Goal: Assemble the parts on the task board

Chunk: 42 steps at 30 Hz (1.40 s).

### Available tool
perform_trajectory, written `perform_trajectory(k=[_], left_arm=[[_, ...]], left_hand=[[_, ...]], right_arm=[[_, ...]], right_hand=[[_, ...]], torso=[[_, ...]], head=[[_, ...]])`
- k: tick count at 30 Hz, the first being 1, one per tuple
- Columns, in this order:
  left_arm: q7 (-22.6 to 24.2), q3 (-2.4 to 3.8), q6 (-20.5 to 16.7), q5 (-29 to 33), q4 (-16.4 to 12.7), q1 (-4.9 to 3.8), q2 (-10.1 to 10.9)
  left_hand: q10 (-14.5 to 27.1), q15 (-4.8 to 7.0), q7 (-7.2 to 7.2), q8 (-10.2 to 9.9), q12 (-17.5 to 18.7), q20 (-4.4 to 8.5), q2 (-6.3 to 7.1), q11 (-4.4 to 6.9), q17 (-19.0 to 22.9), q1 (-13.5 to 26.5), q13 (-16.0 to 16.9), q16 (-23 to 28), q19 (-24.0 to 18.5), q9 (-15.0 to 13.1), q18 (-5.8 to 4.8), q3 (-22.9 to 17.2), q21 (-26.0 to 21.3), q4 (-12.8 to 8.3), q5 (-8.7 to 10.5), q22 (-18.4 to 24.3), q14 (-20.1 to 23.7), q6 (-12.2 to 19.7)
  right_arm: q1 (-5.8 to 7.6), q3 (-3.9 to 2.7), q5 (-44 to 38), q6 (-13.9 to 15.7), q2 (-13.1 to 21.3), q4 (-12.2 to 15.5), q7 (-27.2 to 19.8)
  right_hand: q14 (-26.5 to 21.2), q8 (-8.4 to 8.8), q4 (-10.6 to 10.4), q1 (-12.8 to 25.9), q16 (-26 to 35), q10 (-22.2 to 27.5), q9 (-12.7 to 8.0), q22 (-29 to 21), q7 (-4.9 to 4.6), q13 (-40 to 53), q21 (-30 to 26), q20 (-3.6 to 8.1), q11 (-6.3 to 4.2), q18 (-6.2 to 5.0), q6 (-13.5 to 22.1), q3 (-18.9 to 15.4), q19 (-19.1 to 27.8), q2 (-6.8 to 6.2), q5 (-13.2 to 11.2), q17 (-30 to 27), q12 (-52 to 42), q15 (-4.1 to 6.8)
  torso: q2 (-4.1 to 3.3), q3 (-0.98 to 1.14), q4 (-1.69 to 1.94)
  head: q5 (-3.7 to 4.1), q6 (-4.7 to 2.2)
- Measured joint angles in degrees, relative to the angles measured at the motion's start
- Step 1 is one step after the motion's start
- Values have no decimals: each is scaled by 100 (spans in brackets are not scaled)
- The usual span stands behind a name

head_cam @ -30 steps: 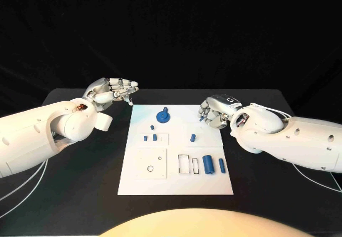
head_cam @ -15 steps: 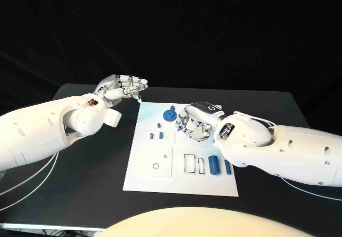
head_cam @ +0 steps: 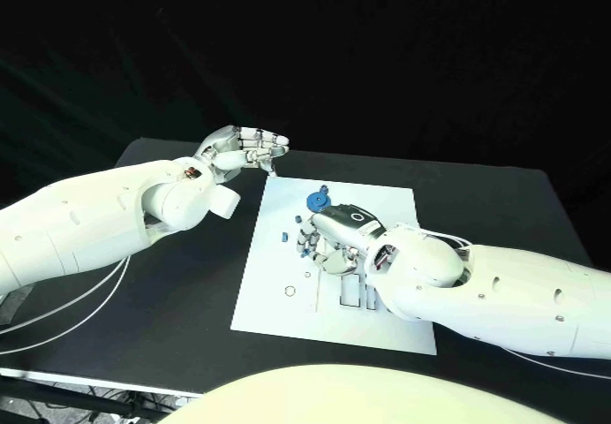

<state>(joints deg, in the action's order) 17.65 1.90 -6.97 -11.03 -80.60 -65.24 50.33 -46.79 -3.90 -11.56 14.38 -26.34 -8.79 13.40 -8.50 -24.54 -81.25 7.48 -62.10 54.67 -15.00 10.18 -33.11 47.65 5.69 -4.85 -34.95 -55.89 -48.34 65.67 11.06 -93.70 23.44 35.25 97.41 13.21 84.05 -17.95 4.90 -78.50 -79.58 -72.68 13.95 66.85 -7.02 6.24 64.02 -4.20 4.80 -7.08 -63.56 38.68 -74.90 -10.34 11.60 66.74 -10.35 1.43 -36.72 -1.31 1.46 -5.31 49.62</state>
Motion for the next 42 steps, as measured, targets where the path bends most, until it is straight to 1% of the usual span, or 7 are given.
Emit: perform_trajectory(k=[2,4,5,11,17,29,42], left_arm=[[-1,0,0,-22,-3,0,-7],[-2,0,0,-53,-4,0,-14],[-2,0,1,-66,-5,0,-17],[-4,-1,6,-148,-6,0,-33],[-6,-1,9,-194,-3,0,-38],[-10,-2,15,-234,14,0,-49],[-14,-3,19,-251,20,0,-52]], left_hand=[[0,0,0,0,0,0,-3,0,1,-2,0,0,0,0,0,0,0,0,0,0,0,0],[0,0,0,0,0,0,-54,0,12,-54,-8,0,0,0,0,0,0,0,-1,0,0,0],[0,0,0,0,0,0,-31,0,15,-76,-10,0,0,0,0,0,0,0,-23,0,0,0],[0,0,0,0,0,0,-31,0,15,-76,-9,0,0,0,0,0,0,0,-26,0,0,0],[0,0,0,0,0,0,-31,0,15,-76,-9,22,0,4,0,16,0,-16,-26,0,0,0],[-1,0,0,0,0,0,-31,0,20,-76,-9,22,0,4,0,16,0,-16,-26,-1,0,0],[-1,0,0,0,0,0,-31,1,19,-76,-13,22,0,4,0,16,0,-16,-26,-1,-1,0]], right_arm=[[-33,13,-21,-27,-26,-19,-4],[-59,23,-40,-60,-48,-35,-9],[-69,26,-47,-74,-56,-41,-11],[-121,51,-85,-182,-96,-69,-17],[-139,65,-124,-282,-95,-121,-12],[-185,89,-189,-491,-105,-241,31],[-203,93,-206,-569,-114,-258,50]], right_hand=[[0,0,0,0,0,0,0,-9,1,0,0,0,0,0,1,0,0,0,-8,0,0,0],[0,1,0,0,0,0,2,-9,8,0,0,0,0,0,8,0,0,0,6,0,7,0],[0,1,0,0,0,0,3,-9,8,0,0,0,0,0,8,0,0,0,16,0,8,0],[0,7,0,0,0,0,8,-9,9,0,0,0,0,0,9,0,0,0,16,-7,10,0],[0,12,0,0,0,-1,7,-9,10,-1,0,0,0,0,10,-1,0,0,16,-7,22,0],[0,9,0,2,0,-1,13,-9,0,-1,0,-1,-1,0,0,-2,0,1,16,-7,29,0],[0,0,0,25,1,-13,11,2,-1,2,-1,-1,-13,0,-1,-2,0,23,6,-7,44,-1]], torso=[[-3,-1,-2],[-5,-1,-3],[-6,-1,-4],[-7,7,-5],[-7,7,-12],[-7,3,-7],[-6,3,-5]], head=[[-29,15],[-48,25],[-59,29],[-106,37],[-115,38],[-116,38],[-126,39]])
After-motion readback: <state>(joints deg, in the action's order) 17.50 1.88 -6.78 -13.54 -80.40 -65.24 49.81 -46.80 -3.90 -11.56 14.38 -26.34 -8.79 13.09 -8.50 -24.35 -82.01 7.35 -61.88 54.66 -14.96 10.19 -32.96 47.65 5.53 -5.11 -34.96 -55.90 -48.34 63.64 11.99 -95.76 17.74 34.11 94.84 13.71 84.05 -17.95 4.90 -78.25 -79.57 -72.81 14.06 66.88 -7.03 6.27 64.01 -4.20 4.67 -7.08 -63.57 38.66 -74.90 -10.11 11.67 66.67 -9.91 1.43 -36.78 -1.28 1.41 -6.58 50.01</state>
